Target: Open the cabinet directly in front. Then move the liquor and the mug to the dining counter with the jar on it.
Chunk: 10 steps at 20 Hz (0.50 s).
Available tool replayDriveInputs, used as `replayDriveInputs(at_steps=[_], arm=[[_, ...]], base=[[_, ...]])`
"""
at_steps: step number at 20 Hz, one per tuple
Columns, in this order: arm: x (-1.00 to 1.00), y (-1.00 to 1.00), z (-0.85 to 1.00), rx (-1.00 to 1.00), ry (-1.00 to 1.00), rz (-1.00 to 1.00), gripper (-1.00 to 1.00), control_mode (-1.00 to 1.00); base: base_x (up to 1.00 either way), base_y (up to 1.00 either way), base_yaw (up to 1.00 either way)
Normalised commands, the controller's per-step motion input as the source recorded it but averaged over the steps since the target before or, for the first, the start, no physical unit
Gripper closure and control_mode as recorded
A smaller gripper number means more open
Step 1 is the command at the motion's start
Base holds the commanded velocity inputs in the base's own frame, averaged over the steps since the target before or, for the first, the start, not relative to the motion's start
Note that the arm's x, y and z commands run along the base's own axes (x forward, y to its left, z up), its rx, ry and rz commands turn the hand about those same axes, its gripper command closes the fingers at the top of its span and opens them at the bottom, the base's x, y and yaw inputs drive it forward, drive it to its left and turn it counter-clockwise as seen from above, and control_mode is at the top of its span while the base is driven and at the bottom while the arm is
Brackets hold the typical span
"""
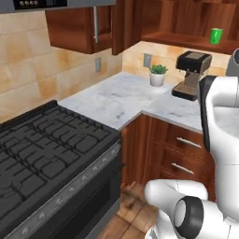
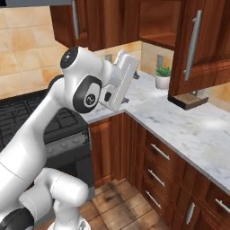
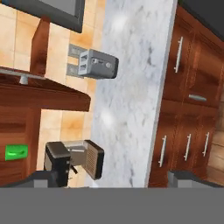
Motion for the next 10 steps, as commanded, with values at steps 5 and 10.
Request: replayDriveInputs(at_steps=[5,10], arm=[[0.00,0.00,0.00,0.00,0.00,0.00,-1.00,1.00],[0.00,0.00,0.00,0.00,0.00,0.00,-1.00,1.00]], base=[[0.76,0.01,-0.23],[0.71,0.00,-0.17]])
